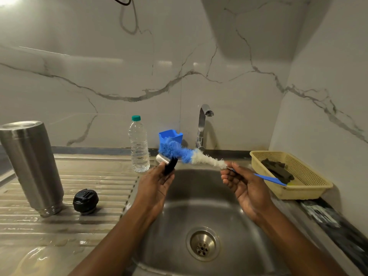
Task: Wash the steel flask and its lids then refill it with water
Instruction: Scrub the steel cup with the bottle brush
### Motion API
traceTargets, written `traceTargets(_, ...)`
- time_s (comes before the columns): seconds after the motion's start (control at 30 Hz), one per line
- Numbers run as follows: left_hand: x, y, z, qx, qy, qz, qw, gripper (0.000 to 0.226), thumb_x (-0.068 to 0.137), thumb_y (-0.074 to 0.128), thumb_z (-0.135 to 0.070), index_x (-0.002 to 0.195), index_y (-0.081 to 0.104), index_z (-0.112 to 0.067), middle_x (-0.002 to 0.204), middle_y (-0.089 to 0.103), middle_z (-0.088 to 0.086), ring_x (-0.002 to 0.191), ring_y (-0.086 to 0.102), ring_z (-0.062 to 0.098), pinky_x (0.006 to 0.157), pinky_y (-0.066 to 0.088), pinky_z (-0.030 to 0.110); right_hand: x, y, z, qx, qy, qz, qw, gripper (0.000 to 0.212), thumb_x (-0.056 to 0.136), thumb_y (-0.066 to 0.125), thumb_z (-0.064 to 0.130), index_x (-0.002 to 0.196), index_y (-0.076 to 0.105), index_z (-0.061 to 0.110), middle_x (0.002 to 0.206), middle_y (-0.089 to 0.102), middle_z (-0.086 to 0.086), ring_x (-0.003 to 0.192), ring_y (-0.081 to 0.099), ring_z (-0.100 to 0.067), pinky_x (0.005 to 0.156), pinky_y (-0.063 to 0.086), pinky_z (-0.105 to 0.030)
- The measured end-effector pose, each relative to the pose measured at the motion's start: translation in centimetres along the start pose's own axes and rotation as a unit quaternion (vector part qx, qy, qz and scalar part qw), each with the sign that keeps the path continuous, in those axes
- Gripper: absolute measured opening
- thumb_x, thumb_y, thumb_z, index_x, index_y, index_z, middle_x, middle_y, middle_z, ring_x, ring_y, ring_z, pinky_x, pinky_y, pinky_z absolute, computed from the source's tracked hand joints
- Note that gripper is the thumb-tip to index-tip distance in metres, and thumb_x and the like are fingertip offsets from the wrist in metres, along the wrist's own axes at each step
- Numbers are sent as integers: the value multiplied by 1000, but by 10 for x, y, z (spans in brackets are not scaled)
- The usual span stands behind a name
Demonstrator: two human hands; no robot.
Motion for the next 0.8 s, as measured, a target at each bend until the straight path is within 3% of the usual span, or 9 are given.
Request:
traceTargets(0.1,-4,4,5,7,-1,3,1000,34,101,61,-10,134,62,0,126,74,19,123,68,31,112,49,44,-1,6,-1,-22,2,16,1000,23,102,57,11,104,77,-1,90,74,-22,77,74,-23,67,63,-27)
traceTargets(0.27,0,1,0,-8,11,-1,1000,50,95,66,-16,141,58,1,129,73,19,125,68,31,113,49,42,2,-5,9,4,-4,-15,1000,26,100,58,10,90,81,3,85,74,-19,72,72,-21,63,62,-25)
traceTargets(0.43,-6,3,4,2,-11,14,1000,40,103,59,-12,141,57,0,132,71,21,129,65,34,115,46,45,0,5,-1,-7,14,13,1000,22,100,59,12,100,78,1,91,75,-22,77,75,-23,66,63,-27)
traceTargets(0.57,-1,-1,-2,-12,6,7,1000,42,101,60,-10,142,56,-1,137,67,23,131,62,37,113,48,44,1,-3,10,-1,-9,-9,1000,23,100,58,8,96,78,0,84,74,-19,72,73,-22,63,62,-26)
traceTargets(0.8,0,-2,1,-22,-5,10,1000,42,103,60,-13,143,56,-1,134,70,21,130,65,34,110,51,42,0,0,5,-17,2,8,1000,23,99,59,11,96,81,3,89,74,-21,77,73,-24,67,63,-27)
Point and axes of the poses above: each hand's wrist, its own x-axis towards the middle knuckle, its own y-axis out of the palm, z = x × y, the point moved 1 cm from there along x, towards the middle knuckle
